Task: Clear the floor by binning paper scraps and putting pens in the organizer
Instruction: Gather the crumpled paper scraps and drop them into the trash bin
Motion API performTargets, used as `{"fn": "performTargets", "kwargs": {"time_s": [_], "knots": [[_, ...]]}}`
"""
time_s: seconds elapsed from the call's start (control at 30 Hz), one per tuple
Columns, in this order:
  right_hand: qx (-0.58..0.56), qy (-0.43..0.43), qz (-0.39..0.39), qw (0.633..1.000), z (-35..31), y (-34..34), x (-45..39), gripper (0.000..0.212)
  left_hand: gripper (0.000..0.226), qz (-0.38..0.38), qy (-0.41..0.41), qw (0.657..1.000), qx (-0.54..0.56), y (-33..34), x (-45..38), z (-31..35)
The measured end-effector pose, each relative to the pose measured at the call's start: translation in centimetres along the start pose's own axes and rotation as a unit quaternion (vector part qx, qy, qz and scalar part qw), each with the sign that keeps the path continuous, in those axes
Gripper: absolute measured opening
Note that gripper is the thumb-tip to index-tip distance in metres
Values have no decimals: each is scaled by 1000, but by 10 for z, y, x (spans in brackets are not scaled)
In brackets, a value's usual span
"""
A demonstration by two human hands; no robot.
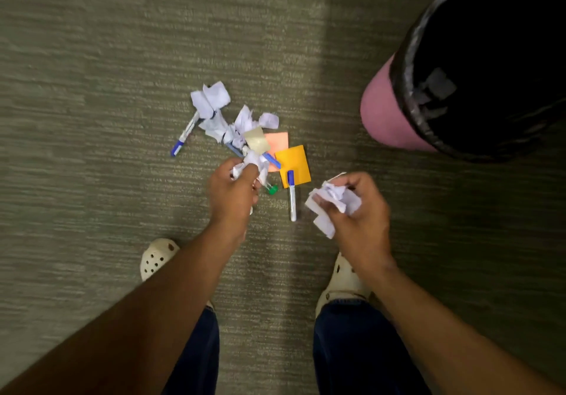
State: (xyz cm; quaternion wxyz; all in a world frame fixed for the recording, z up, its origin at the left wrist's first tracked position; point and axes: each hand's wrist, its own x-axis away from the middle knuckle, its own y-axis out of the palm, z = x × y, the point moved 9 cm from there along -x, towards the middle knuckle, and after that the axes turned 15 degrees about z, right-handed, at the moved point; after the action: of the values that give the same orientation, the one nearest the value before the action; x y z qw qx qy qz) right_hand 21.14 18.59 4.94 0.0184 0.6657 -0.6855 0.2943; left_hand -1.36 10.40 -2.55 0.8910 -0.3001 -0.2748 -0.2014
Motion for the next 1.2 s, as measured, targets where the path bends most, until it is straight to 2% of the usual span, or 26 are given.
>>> {"fn": "performTargets", "kwargs": {"time_s": [0.07,0.13,0.2,0.27,0.3,0.37,0.43,0.5,0.57,0.7,0.77,0.8,0.9,1.0,1.03,1.1,1.2], "knots": [[-68,-28,74,995,-63,-48,-15,25,10,-75,17,997,25,25,40,49],[-70,-96,148,982,-114,-99,-30,25,7,-133,45,990,26,57,79,98],[-49,-142,195,969,-137,-141,-52,24,7,-166,76,983,22,94,114,139],[-23,-130,223,966,-138,-171,-80,25,6,-181,100,978,8,133,146,173],[-1,-104,231,967,-134,-180,-95,26,12,-184,110,977,-4,152,159,185],[62,-62,228,970,-120,-192,-128,29,21,-196,93,975,-40,191,177,197],[104,-64,190,974,-110,-191,-157,40,20,-230,13,971,-69,225,191,195],[126,-68,156,977,-104,-190,-177,57,41,-264,-62,958,-94,245,201,190],[145,-89,149,974,-103,-193,-188,60,49,-262,-73,956,-110,254,203,194],[168,-150,161,961,-109,-196,-183,37,26,-213,-63,969,-109,247,193,200],[184,-218,187,940,-118,-195,-166,22,8,-189,-29,977,-94,232,173,194],[180,-254,187,932,-124,-190,-154,17,10,-179,-4,980,-87,223,160,188],[165,-331,92,925,-121,-150,-114,11,21,-132,50,987,-79,168,119,159],[194,-369,-24,909,-94,-97,-77,7,21,-78,38,989,-122,99,76,101],[206,-368,-60,905,-81,-79,-68,6,20,-59,37,987,-143,77,62,81],[240,-341,-136,899,-46,-46,-57,5,19,-33,91,973,-210,44,39,51],[293,-308,-228,876,3,8,-47,3,20,-49,161,934,-314,17,19,8]]}}
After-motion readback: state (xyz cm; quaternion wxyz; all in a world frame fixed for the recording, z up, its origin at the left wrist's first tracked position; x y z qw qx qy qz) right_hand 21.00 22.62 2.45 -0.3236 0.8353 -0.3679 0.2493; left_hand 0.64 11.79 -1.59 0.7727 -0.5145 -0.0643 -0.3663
